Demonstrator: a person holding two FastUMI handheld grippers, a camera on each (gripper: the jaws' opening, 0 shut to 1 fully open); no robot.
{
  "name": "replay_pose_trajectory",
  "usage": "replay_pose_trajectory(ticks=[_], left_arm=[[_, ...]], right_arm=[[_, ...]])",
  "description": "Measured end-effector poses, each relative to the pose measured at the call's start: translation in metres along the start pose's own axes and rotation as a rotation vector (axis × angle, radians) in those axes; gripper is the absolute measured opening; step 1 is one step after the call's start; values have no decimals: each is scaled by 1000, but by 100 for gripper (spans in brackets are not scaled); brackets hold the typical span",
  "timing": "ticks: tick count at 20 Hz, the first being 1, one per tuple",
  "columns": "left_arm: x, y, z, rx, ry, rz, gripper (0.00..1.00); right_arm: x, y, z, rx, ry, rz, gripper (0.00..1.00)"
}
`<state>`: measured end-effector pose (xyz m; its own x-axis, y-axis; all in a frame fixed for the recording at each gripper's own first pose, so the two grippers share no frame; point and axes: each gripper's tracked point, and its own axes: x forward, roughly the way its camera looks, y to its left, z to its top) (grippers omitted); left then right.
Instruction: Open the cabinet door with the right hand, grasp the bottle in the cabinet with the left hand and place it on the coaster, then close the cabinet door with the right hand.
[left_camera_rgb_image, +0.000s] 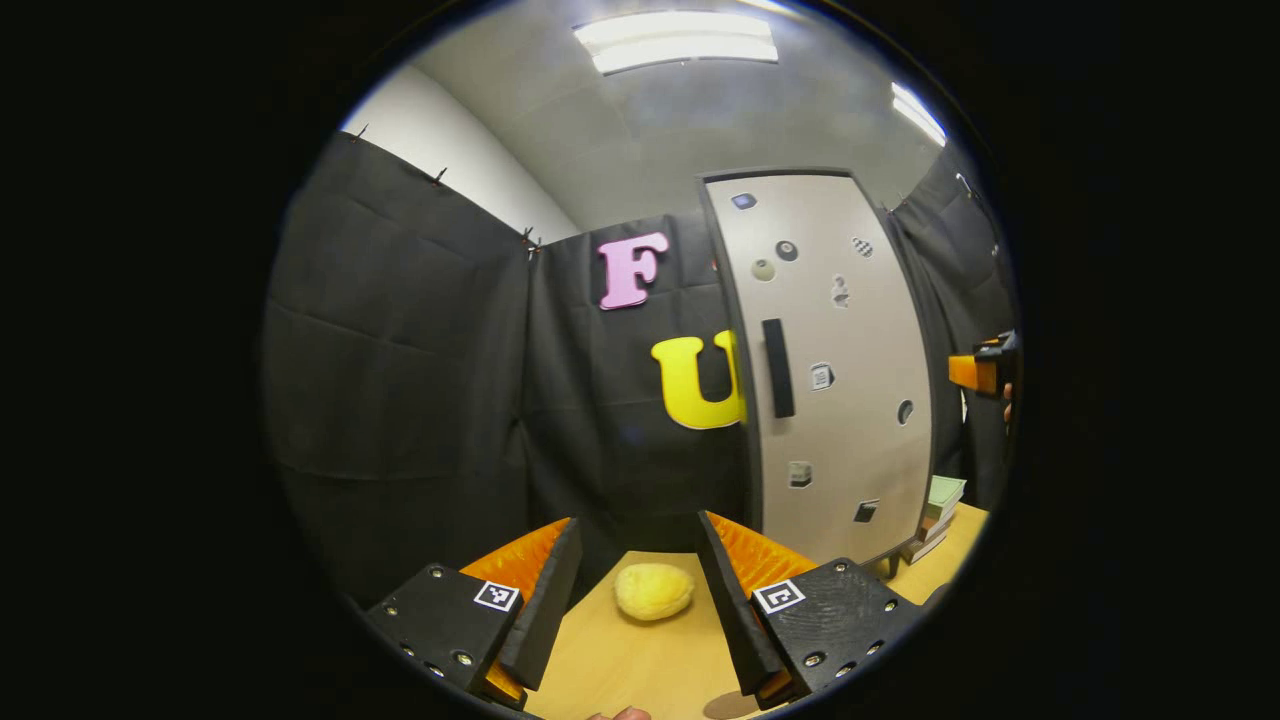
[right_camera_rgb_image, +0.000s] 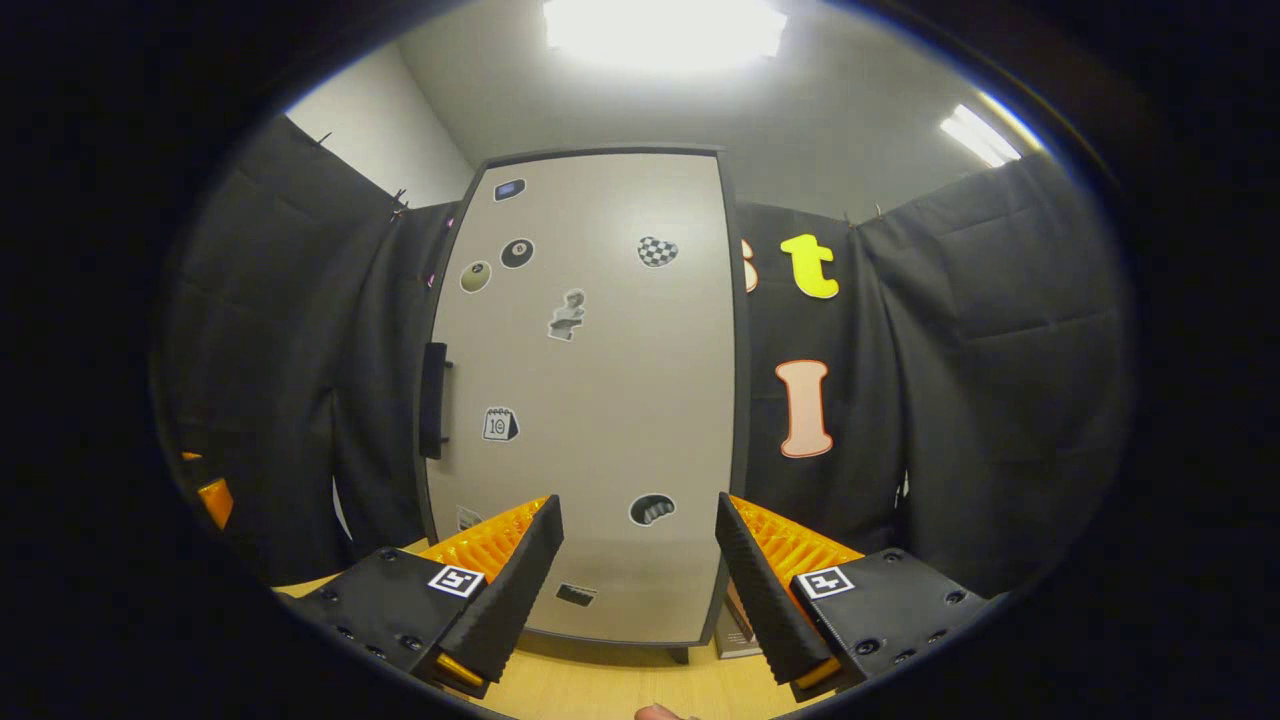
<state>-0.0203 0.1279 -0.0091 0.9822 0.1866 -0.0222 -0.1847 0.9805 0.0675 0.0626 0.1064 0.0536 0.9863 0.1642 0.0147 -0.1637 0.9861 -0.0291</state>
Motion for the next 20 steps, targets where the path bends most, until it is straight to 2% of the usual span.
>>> replay_pose_trajectory(ticks=[9, 15, 20], left_arm=[[-7, 84, -17, 25, 21, 136, 67], [-9, 128, -28, 31, 33, 225, 67], [-21, 162, -39, 34, 52, 284, 67]], right_arm=[[39, 91, 20, 37, -4, 150, 98], [62, 138, 25, 43, -3, 197, 98], [85, 167, 31, 61, -6, 206, 98]])
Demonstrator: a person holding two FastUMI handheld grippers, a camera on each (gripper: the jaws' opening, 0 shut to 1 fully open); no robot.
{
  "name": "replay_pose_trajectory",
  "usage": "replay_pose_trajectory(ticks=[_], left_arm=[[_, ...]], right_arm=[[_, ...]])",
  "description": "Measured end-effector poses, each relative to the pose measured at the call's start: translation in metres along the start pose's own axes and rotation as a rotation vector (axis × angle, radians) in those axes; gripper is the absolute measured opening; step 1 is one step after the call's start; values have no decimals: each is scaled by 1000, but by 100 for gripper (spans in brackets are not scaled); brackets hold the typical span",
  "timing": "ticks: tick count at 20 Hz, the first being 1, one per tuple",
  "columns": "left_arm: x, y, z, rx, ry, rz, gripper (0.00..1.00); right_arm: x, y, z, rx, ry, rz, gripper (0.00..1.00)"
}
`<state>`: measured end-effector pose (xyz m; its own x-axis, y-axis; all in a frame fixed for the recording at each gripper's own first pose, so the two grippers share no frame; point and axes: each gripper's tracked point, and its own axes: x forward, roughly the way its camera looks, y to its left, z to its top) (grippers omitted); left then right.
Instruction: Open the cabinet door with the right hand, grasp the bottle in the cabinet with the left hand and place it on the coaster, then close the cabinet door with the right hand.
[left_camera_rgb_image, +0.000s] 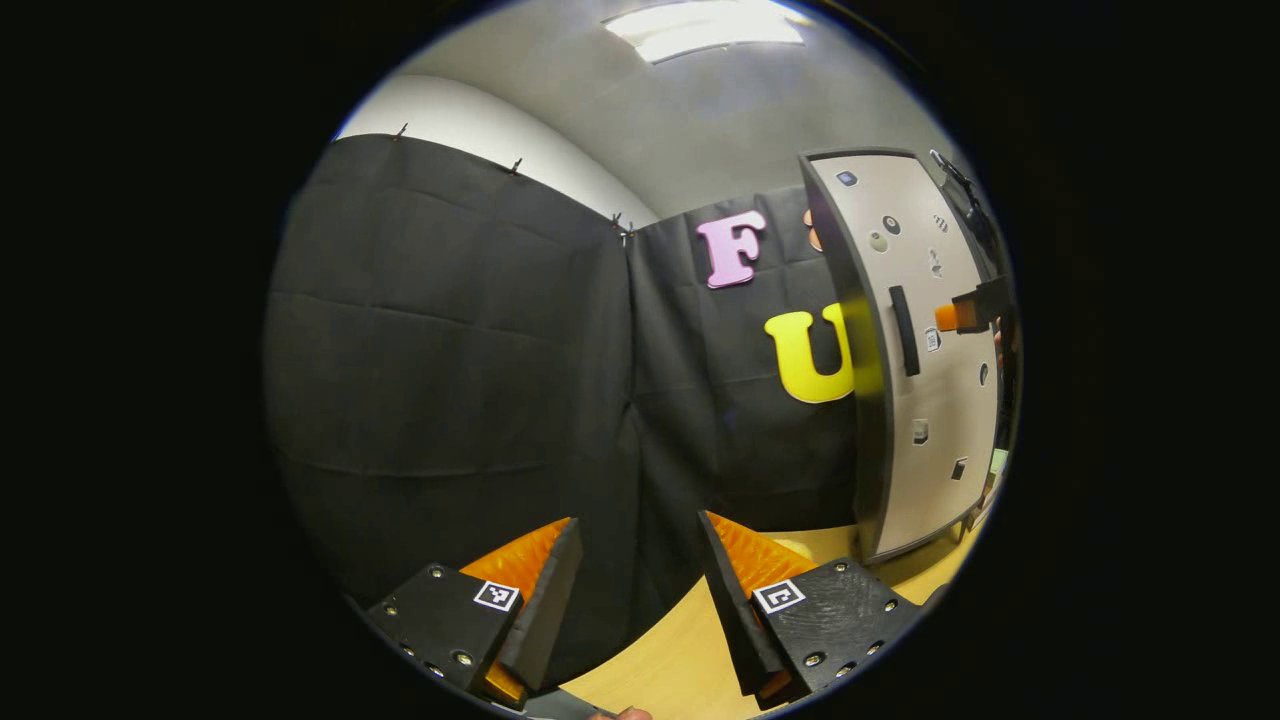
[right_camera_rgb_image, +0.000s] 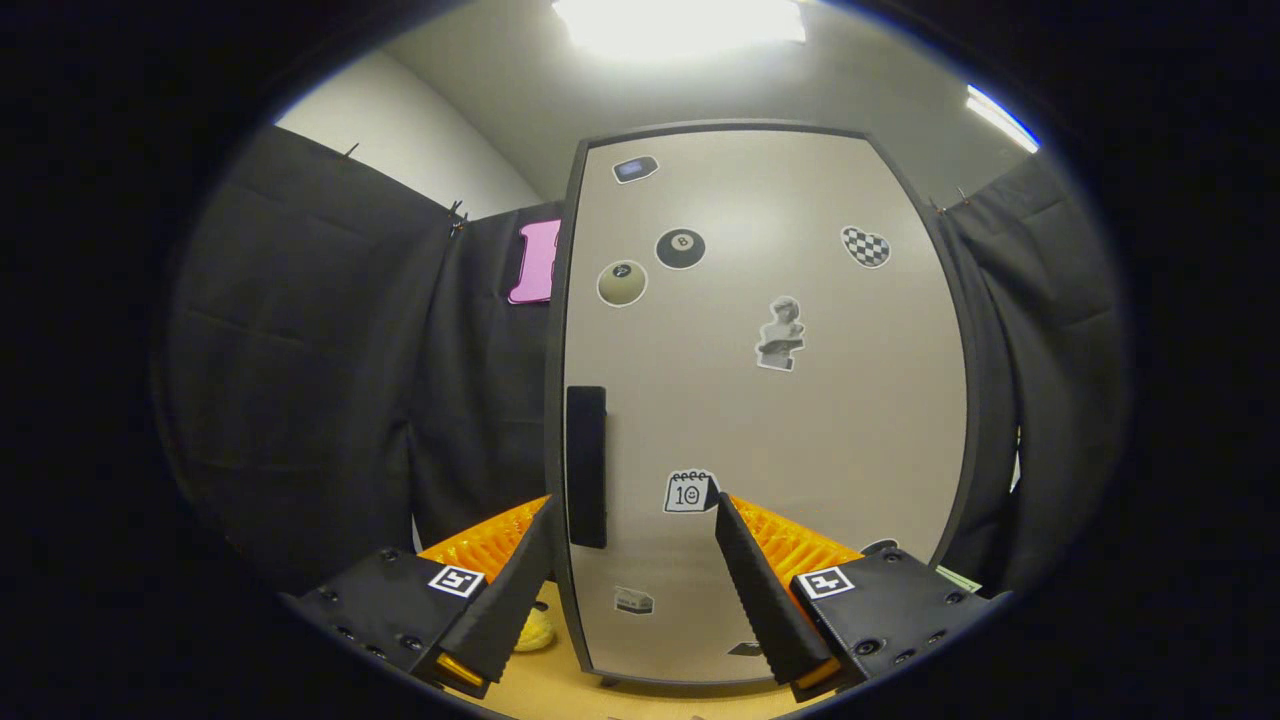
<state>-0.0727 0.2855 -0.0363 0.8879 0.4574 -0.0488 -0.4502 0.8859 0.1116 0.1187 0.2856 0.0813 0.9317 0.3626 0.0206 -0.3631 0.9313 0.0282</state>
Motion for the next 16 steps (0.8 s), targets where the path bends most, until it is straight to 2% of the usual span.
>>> replay_pose_trajectory(ticks=[4, 5, 9, 13, 16], left_arm=[[-4, 24, -12, 5, 18, 43, 67], [-4, 30, -15, 2, 26, 52, 67], [-11, 48, -22, -5, 39, 86, 67], [-15, 61, -31, -5, 54, 111, 67], [-15, 60, -33, -7, 58, 120, 67]], right_arm=[[23, 16, 3, -11, -5, -2, 96], [28, 19, 3, -16, -1, -5, 92], [51, 33, 7, -25, 4, 2, 93], [72, 37, 3, -38, 41, -20, 85], [83, 39, -10, -49, 106, -31, 66]])
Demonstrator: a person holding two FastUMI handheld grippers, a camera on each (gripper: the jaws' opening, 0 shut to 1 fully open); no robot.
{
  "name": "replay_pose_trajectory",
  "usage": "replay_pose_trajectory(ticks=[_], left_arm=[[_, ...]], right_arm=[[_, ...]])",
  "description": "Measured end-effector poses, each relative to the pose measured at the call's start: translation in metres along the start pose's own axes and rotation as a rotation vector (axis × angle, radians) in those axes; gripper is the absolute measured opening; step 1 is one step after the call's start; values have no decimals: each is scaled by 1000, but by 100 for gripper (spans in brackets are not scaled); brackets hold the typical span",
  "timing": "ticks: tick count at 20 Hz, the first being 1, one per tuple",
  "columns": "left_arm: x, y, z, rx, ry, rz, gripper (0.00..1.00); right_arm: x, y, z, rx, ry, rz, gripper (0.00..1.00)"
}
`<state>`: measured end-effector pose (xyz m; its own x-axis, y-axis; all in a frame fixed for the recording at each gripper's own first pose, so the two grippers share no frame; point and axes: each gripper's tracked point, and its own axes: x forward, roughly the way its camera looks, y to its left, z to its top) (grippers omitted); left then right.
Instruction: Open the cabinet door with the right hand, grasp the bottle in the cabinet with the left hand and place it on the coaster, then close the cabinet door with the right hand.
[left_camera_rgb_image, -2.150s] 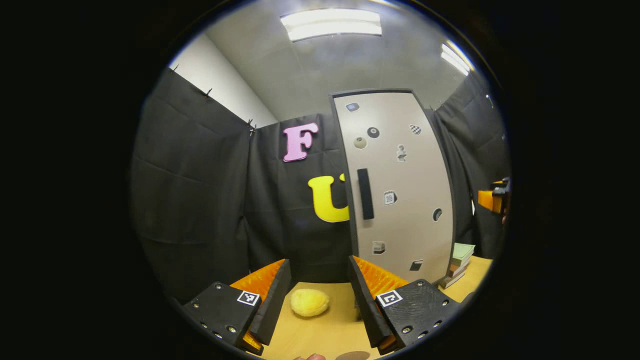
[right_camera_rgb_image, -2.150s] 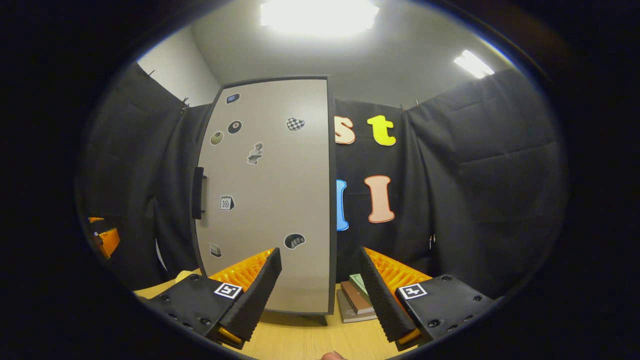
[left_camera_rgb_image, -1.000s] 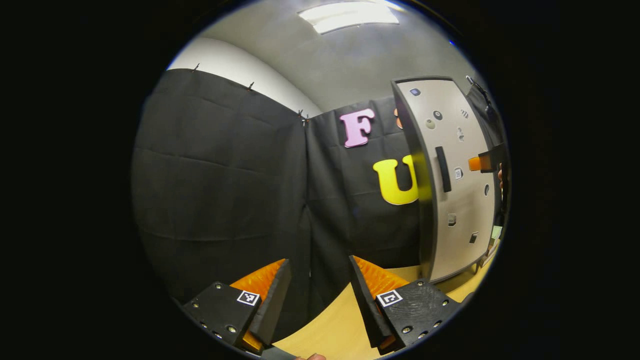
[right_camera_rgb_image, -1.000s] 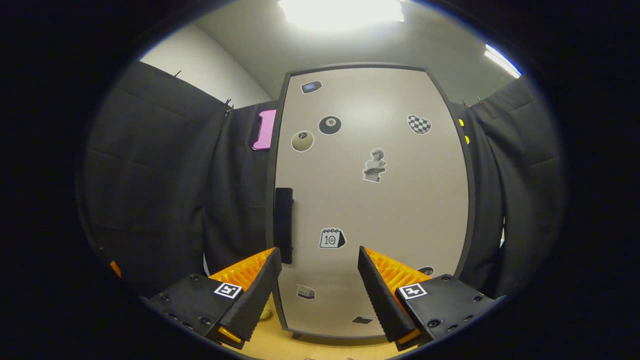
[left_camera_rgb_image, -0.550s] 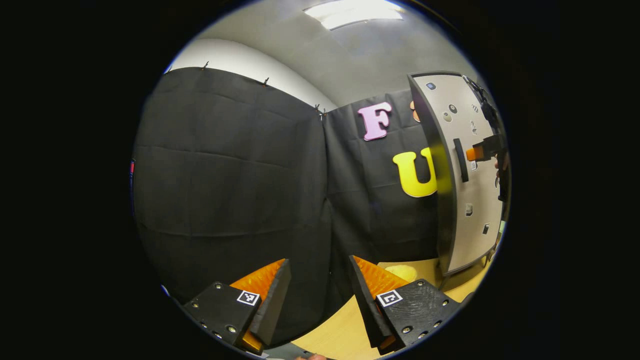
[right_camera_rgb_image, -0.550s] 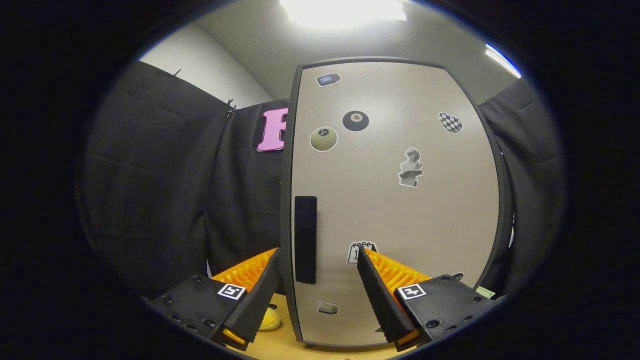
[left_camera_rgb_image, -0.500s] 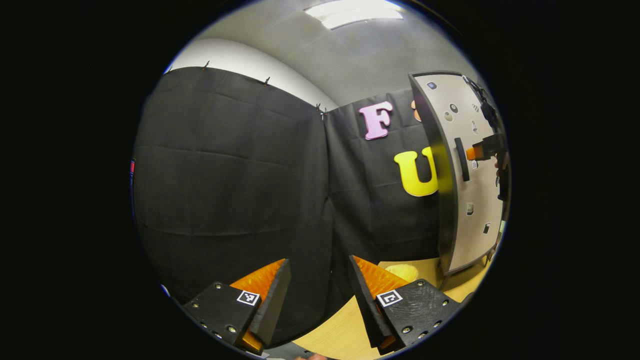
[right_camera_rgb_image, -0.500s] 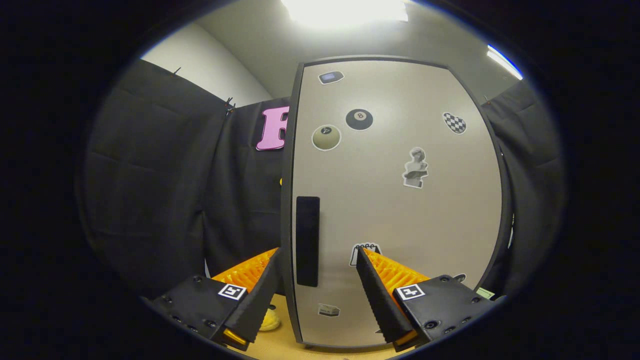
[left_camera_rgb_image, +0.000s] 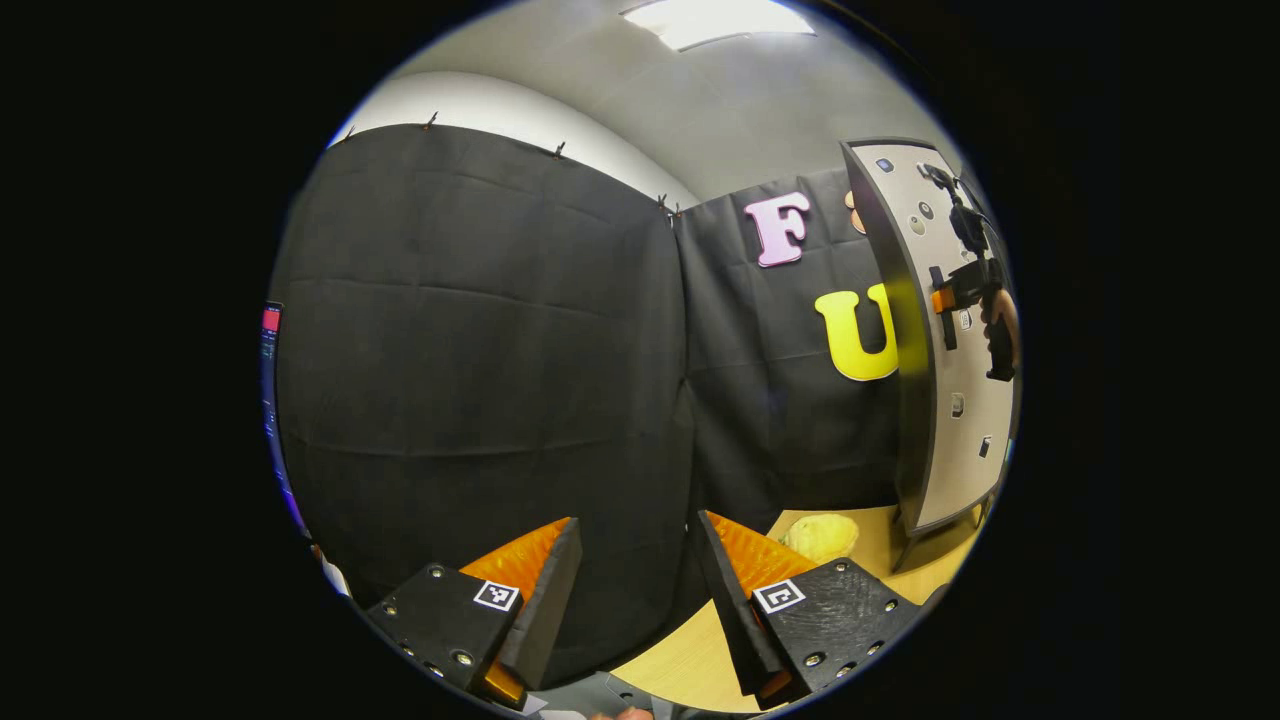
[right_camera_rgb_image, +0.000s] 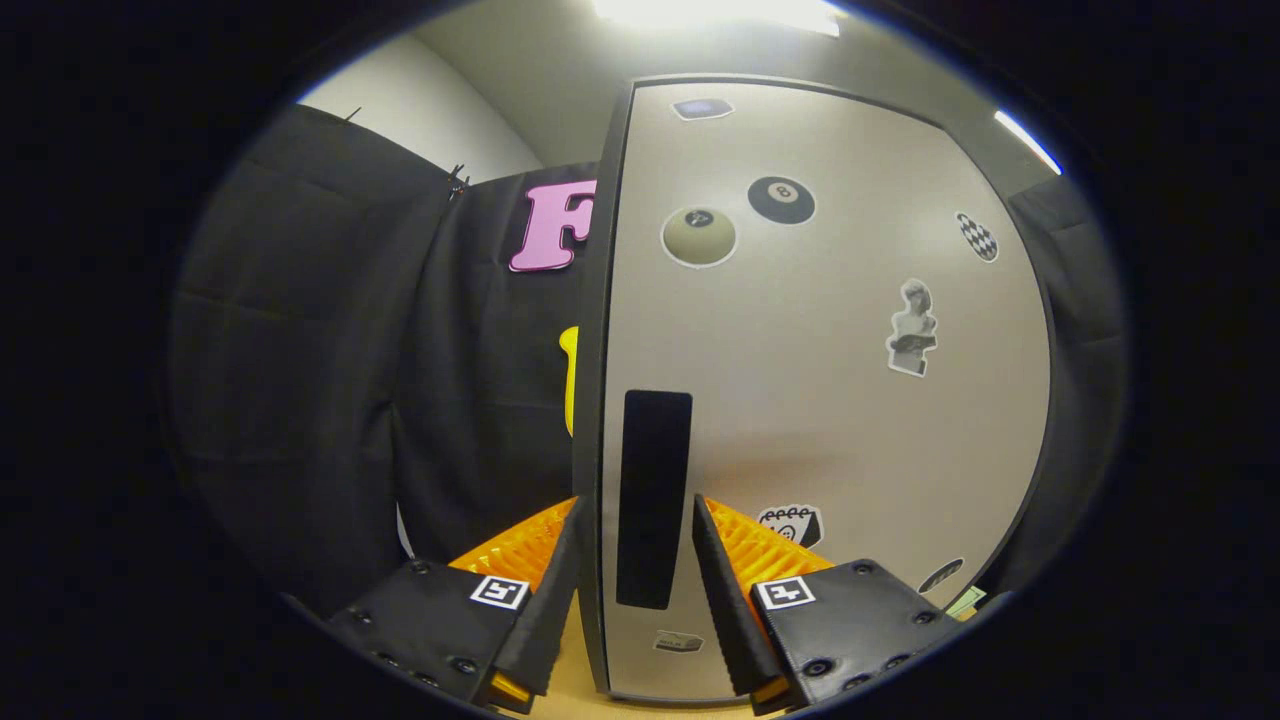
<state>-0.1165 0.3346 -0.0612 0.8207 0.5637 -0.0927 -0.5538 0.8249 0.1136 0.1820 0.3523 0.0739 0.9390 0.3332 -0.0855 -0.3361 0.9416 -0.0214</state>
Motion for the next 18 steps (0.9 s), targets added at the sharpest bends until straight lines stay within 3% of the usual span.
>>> replay_pose_trajectory(ticks=[1, 3, 4, 7, 9, 18], left_arm=[[0, 1, -1, 0, 0, 3, 67], [0, 3, -2, 1, 1, 8, 65], [-1, 3, -2, 0, -1, 9, 65], [-1, 2, -2, -3, -4, 7, 65], [-1, 2, -1, -5, -6, -1, 65], [-9, -16, 20, -1, -45, -109, 67]], right_arm=[[3, 4, -5, 6, 27, 13, 63], [7, -6, -7, 6, 46, -36, 62], [11, -6, -8, 29, 51, -38, 39], [10, -6, -8, 36, 73, -29, 35], [7, -5, -8, 27, 86, -5, 20], [-32, 2, -3, 67, 107, 147, 17]])
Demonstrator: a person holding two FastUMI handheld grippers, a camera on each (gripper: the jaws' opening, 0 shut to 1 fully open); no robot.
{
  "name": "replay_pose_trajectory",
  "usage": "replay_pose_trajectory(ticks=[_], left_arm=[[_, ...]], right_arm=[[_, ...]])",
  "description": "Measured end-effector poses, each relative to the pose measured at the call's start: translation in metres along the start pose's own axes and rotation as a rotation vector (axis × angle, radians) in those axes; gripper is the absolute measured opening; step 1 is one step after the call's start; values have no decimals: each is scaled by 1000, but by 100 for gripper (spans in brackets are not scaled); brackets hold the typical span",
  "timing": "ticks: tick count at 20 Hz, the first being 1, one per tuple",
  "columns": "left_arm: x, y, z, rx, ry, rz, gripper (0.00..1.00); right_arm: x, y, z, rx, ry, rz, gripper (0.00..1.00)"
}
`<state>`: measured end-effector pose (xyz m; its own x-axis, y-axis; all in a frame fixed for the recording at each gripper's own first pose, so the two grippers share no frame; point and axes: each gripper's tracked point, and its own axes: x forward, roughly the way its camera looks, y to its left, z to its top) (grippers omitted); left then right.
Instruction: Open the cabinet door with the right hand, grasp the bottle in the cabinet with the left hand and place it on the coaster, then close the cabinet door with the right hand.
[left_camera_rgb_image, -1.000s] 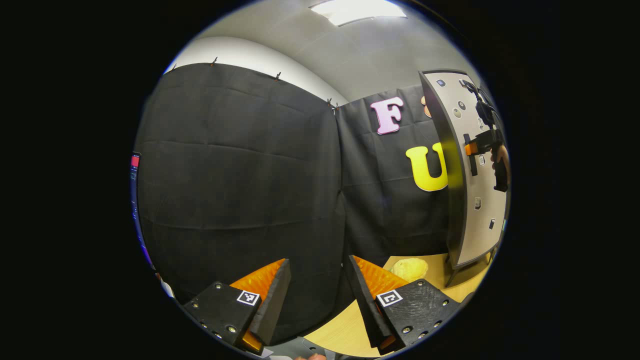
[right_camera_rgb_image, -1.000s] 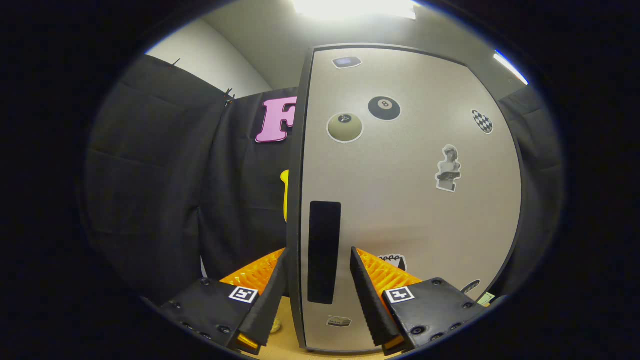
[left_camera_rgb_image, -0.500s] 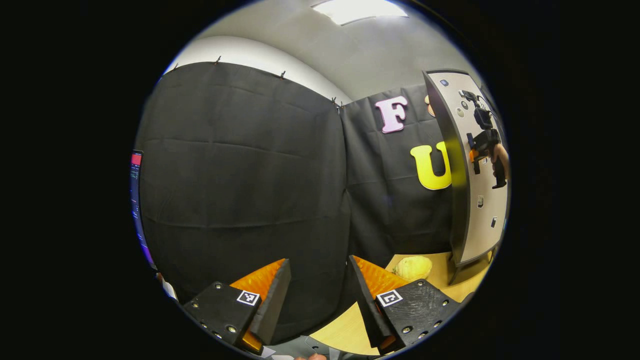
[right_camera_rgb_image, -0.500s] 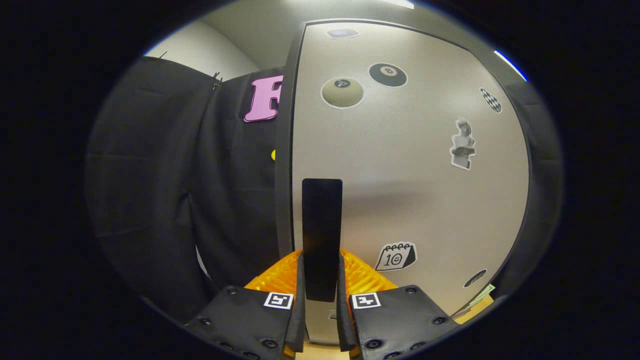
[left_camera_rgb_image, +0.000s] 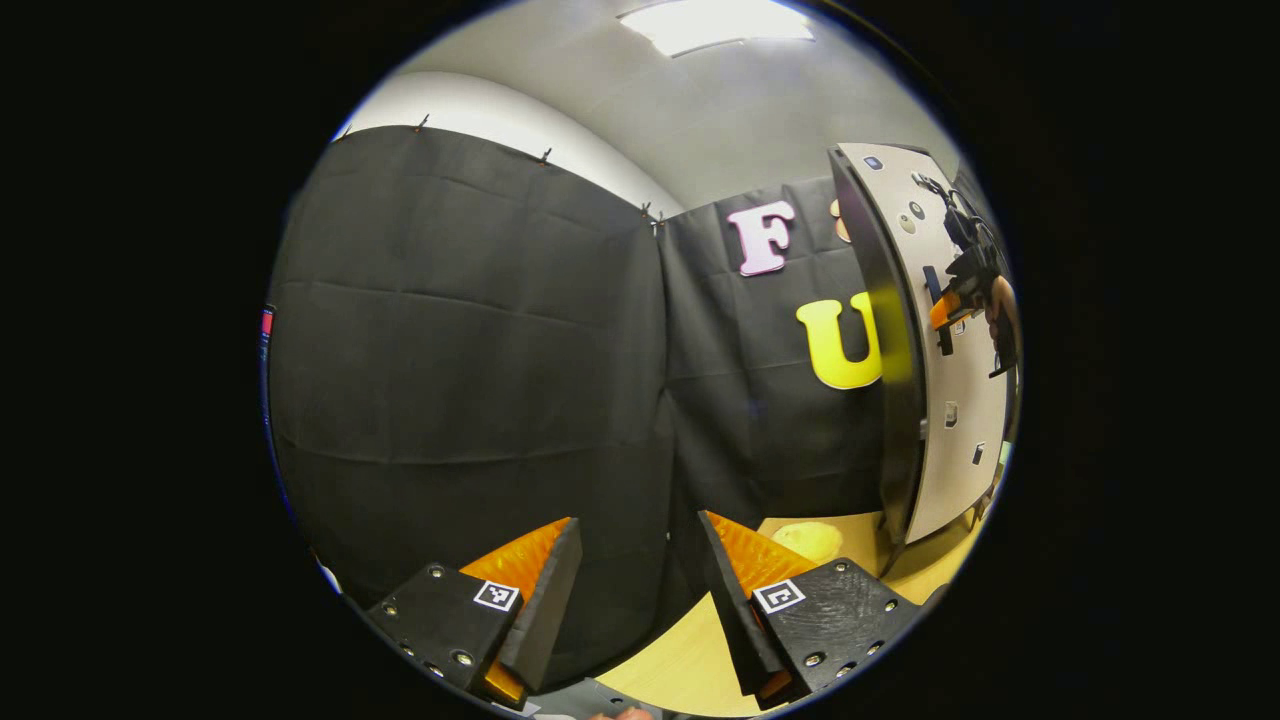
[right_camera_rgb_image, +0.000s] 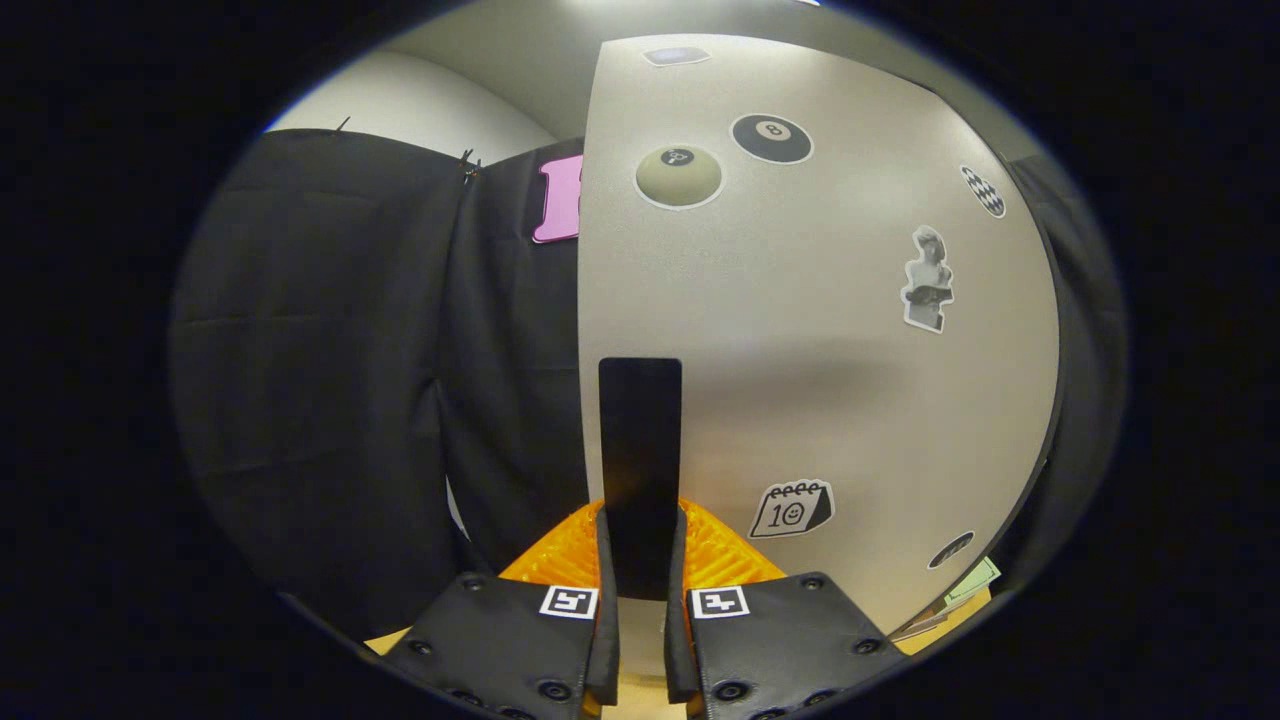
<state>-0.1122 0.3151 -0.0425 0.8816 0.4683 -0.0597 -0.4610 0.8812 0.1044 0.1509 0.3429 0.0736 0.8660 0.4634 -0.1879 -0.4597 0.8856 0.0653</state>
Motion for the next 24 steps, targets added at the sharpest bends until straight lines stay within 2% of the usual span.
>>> replay_pose_trajectory(ticks=[2, 3, 4, 7, 8, 9, 10, 11, 19, 20, 24], left_arm=[[7, -30, 7, 3, -11, -29, 67], [12, -41, 10, 2, -15, -43, 67], [17, -44, 10, 1, -19, -57, 67], [20, -64, 20, 0, -33, -96, 67], [16, -69, 21, 2, -35, -110, 67], [14, -75, 23, 4, -38, -123, 67], [11, -80, 24, 6, -43, -136, 67], [10, -86, 28, 7, -52, -149, 67], [16, -153, 42, -1, -83, -277, 65], [12, -163, 44, -1, -92, -296, 67], [3, -205, 52, -11, -106, -359, 65]], right_arm=[[-13, 4, 1, 3, -1, 28, 20], [-19, 5, 1, 6, -1, 38, 17], [-25, 4, 1, 4, 2, 50, 20], [-39, 3, 3, -1, 12, 80, 20], [-45, 3, 4, 1, 12, 89, 17], [-51, 3, 5, 9, 11, 97, 20], [-58, 3, 7, 12, 10, 108, 17], [-65, 3, 6, 14, 7, 116, 20], [-95, -13, -1, 16, 10, 154, 20], [-98, -16, -1, 20, 13, 159, 20], [-113, -27, -3, 3, 12, 169, 20]])
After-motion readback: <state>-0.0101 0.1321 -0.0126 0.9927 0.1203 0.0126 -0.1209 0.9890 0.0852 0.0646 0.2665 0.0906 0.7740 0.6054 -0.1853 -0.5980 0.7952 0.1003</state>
